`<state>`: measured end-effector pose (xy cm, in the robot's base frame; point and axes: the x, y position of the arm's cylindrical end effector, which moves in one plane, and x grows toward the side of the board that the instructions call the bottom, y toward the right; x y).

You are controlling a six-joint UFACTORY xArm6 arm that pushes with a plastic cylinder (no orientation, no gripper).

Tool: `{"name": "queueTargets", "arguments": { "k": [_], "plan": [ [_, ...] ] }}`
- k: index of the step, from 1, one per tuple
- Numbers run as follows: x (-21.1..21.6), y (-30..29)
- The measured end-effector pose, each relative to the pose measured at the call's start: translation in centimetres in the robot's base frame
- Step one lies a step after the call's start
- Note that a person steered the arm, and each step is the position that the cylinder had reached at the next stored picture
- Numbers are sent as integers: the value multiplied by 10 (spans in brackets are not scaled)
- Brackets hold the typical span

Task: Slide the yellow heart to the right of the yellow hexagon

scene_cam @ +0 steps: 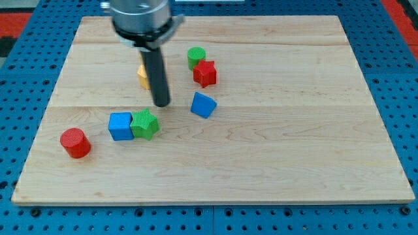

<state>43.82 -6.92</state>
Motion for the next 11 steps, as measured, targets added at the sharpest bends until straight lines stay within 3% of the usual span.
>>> {"name": "queueTargets", "arguments": {
  "k": [1, 2, 3, 4, 6, 9, 11],
  "plan": [
    [39, 0],
    [54, -56],
    [36, -65],
    [-3, -50],
    [-31, -95],
    [-174, -95],
    [-94, -16]
  ]
}}
